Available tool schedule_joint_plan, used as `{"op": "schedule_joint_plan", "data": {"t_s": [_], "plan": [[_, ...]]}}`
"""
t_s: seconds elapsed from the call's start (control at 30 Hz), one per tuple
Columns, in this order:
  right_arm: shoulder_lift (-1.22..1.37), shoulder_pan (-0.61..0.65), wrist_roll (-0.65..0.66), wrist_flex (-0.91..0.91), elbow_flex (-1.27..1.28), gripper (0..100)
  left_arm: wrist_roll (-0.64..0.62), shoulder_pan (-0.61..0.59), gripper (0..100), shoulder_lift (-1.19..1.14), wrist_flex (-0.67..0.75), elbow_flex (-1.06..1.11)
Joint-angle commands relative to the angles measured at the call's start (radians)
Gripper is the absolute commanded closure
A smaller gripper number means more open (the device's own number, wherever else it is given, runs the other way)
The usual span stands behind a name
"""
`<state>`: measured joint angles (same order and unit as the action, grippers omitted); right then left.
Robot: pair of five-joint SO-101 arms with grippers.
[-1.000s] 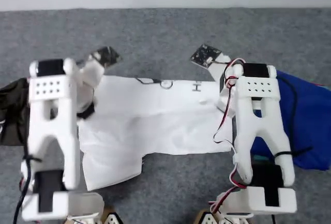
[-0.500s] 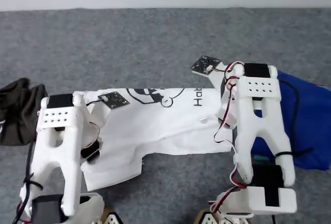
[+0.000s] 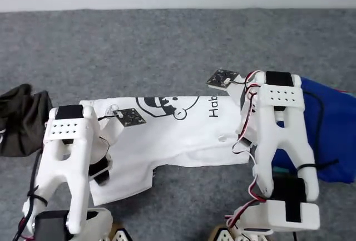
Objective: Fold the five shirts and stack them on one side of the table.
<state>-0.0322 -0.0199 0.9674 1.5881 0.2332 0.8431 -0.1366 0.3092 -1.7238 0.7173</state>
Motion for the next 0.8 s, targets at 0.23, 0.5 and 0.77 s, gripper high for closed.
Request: {"op": "schedule_joint_plan", "data": {"t_s": [0.23, 0.5, 0.77], "plan": [[-0.067, -0.039, 0.005, 0.047, -0.015, 71.2, 0.008, 0.005, 82, 0.029, -0.028, -0.004], [-0.064, -0.03, 0.005, 0.124, -0.095, 71.3, 0.003, -0.078, 82, 0.031, -0.031, -0.12], [-0.061, 0.18, -0.127, 0.12, -0.101, 71.3, -0.103, -0.245, 82, 0.032, -0.031, -0.325]]}}
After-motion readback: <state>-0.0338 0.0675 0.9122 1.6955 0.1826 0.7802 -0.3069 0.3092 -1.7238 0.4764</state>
